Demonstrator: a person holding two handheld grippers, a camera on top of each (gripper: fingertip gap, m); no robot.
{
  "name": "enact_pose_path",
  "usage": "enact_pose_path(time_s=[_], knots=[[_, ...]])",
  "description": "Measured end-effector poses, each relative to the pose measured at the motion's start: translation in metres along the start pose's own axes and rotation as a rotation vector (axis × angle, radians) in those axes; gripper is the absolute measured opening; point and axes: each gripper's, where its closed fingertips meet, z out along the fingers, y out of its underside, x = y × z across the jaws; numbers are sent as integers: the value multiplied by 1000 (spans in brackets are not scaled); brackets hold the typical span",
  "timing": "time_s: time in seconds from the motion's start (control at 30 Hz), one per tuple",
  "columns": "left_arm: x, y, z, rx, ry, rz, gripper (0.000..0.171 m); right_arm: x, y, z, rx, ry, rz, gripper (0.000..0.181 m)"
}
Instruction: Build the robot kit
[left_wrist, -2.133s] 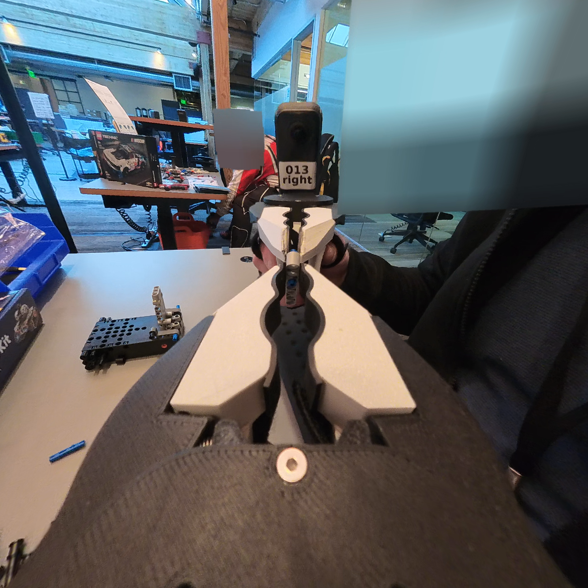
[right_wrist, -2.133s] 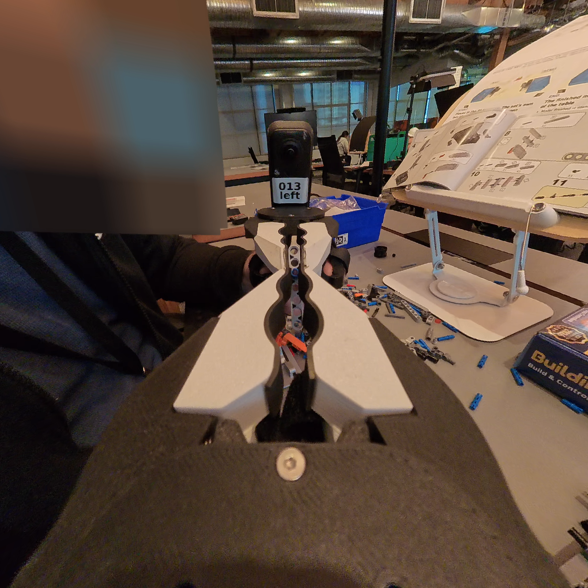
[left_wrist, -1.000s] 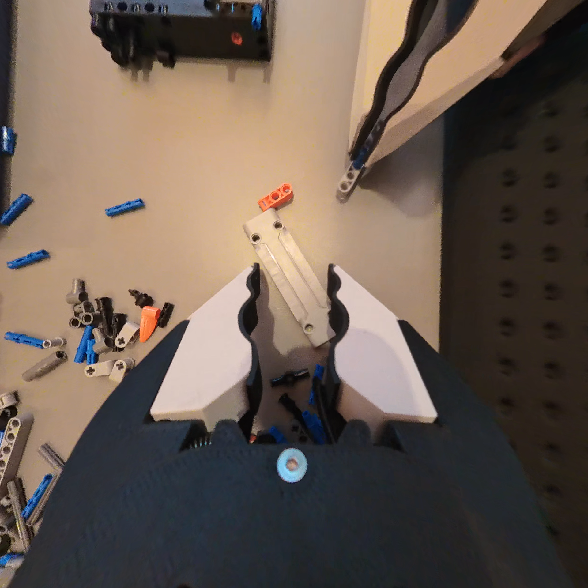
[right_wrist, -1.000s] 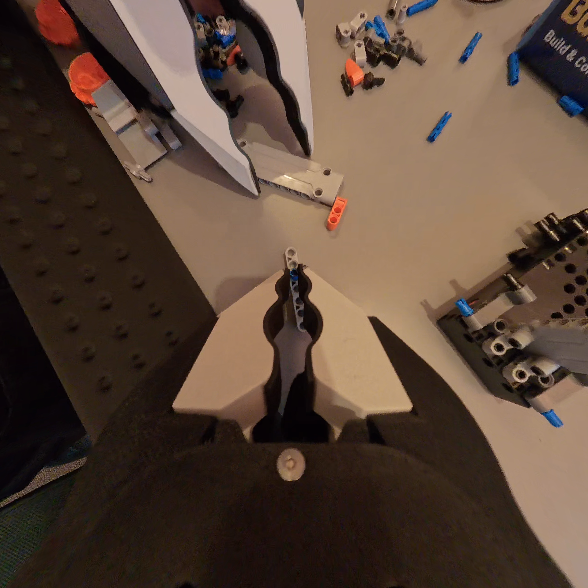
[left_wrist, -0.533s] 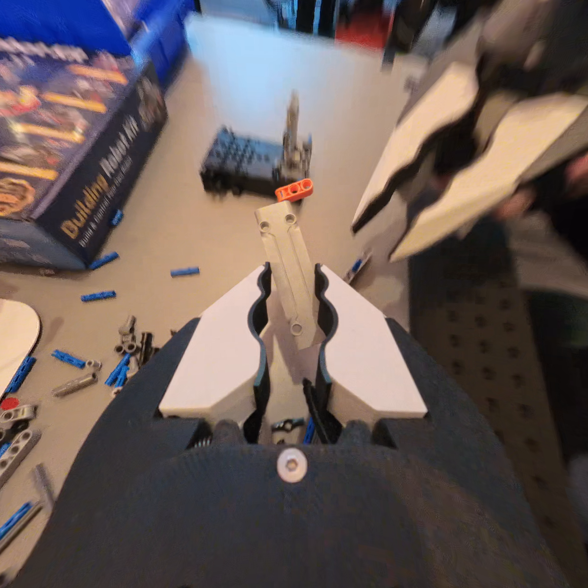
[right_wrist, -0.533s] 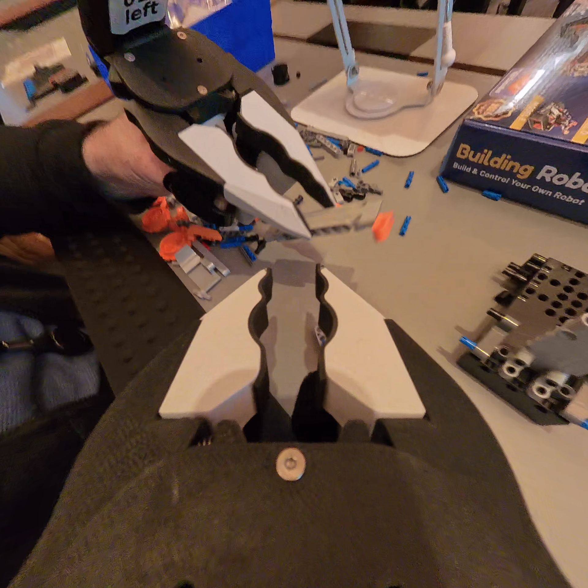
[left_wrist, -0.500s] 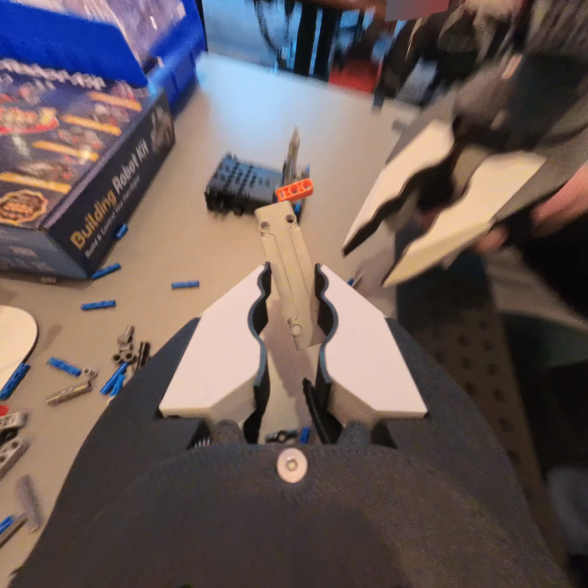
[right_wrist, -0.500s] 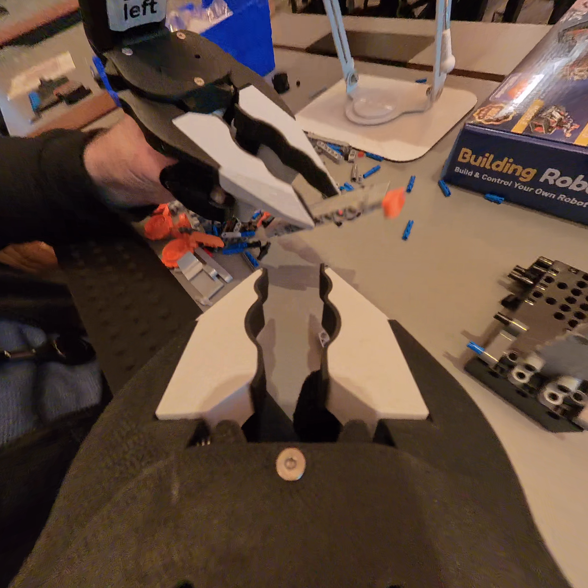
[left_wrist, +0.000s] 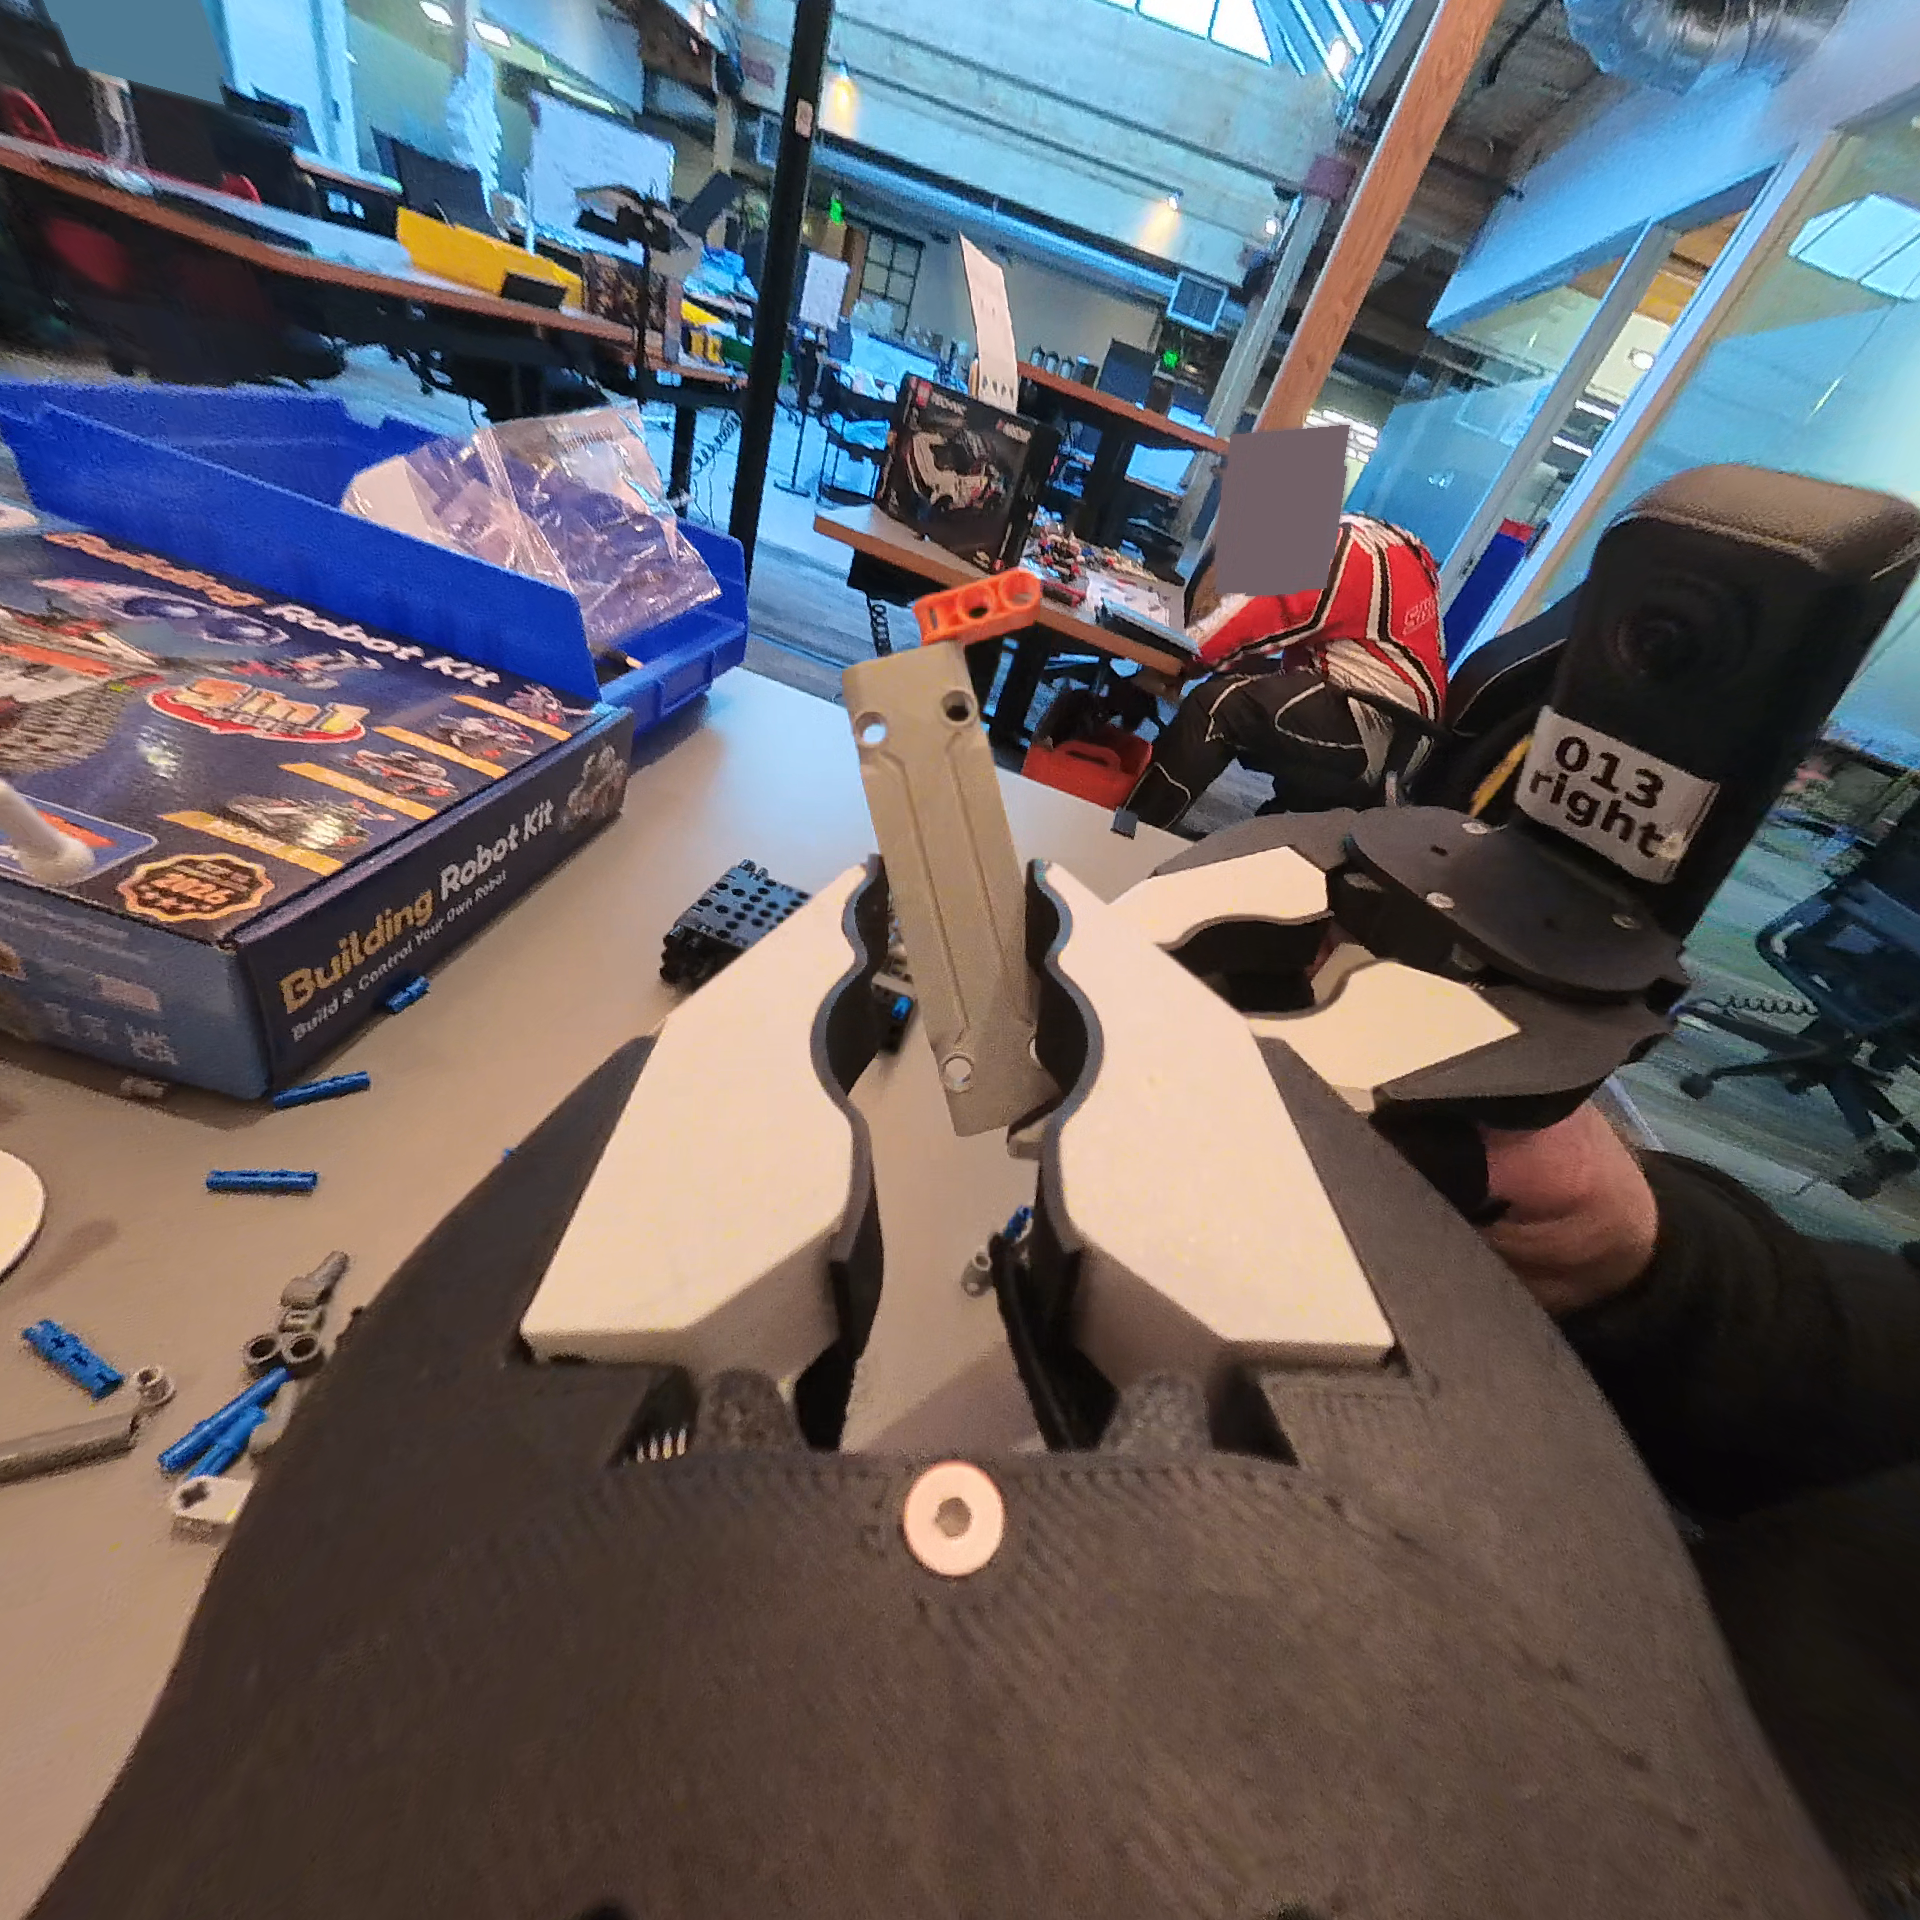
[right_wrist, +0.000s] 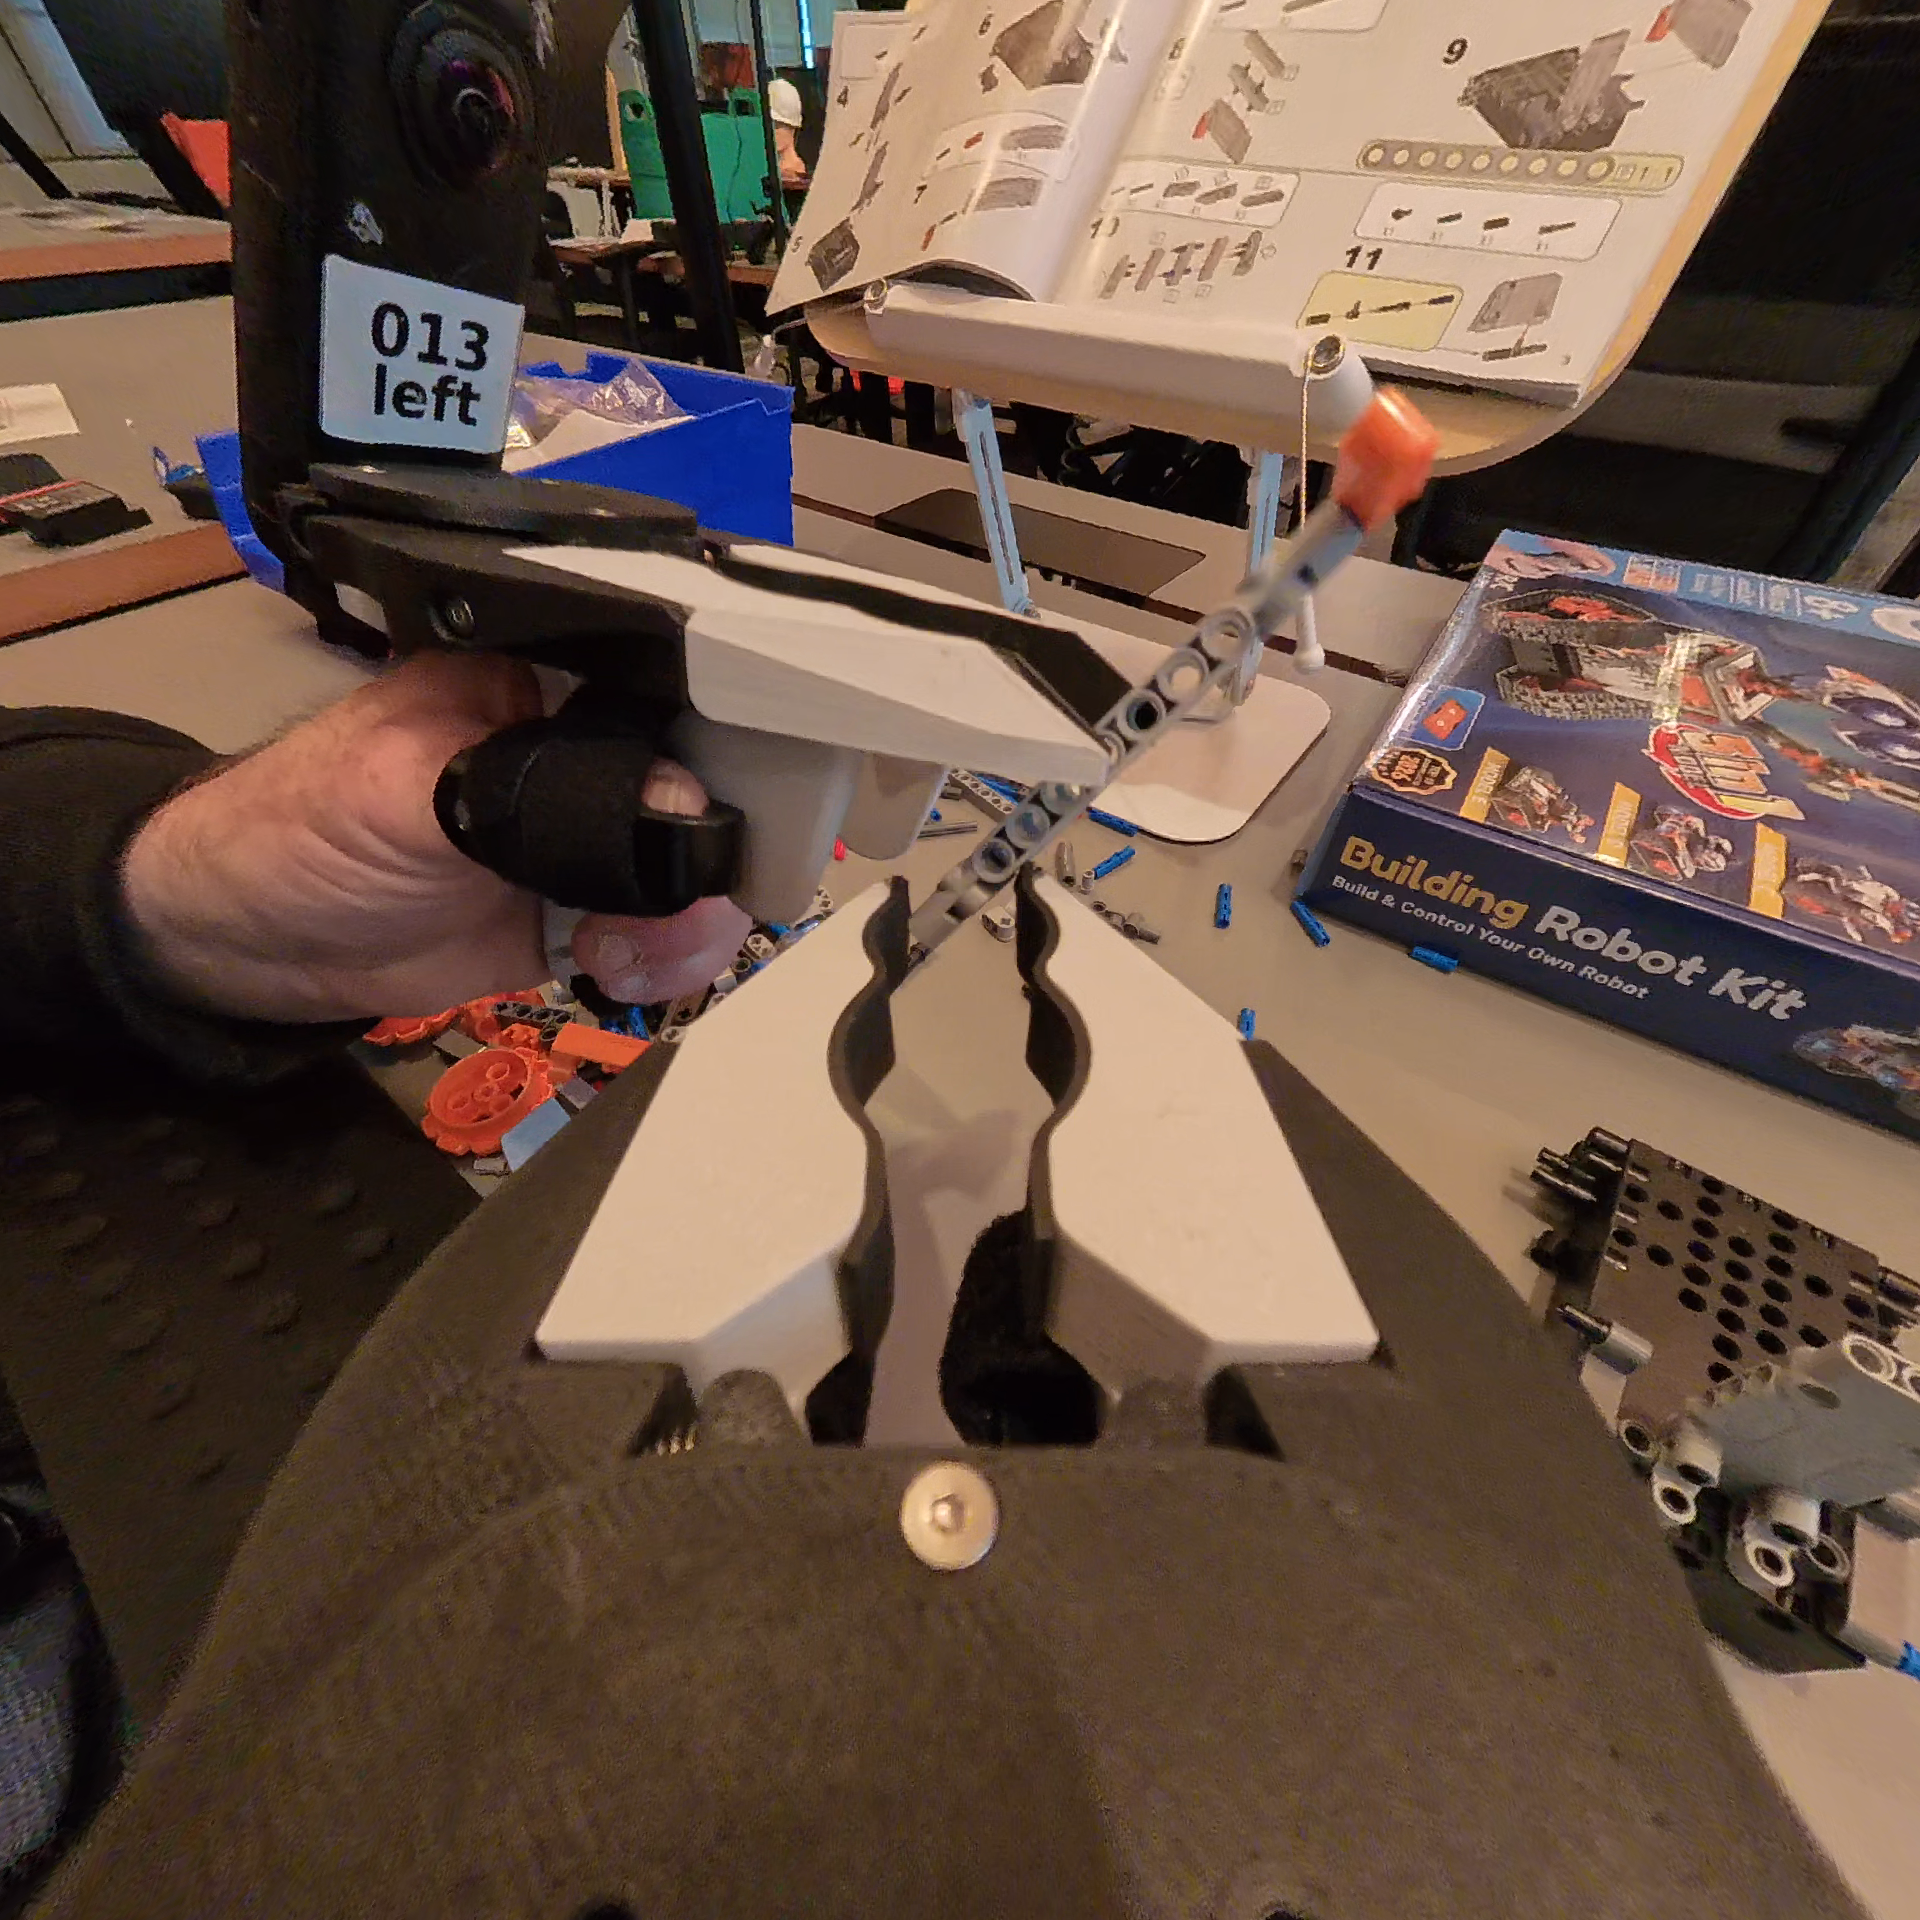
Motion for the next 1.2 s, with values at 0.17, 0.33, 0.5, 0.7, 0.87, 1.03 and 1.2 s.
enact_pose_path(time_s=[0.17, 0.33, 0.5, 0.7, 0.87, 1.03, 1.2], knots=[[2, 3, -3, -4, 43, -59, 24, -5, 2, 0, -34, -29, -44, 23], [3, -6, -9, 39, 115, -152, 24, -5, -4, -3, -32, -14, -99, 29], [5, -6, -8, 63, 123, -193, 24, -2, -7, 4, -46, 80, -170, 39], [-1, -12, -11, 113, 50, -147, 24, 2, -10, 5, -4, 149, -160, 19], [-1, -19, -14, 141, 60, -150, 24, 8, -16, -2, 51, 125, -97, 15], [3, -24, -19, 150, 100, -140, 13, 14, -23, -14, 145, -10, 97, 6], [5, -27, -23, 139, 148, -118, 30, 7, -33, -28, 236, -310, 376, 5]])
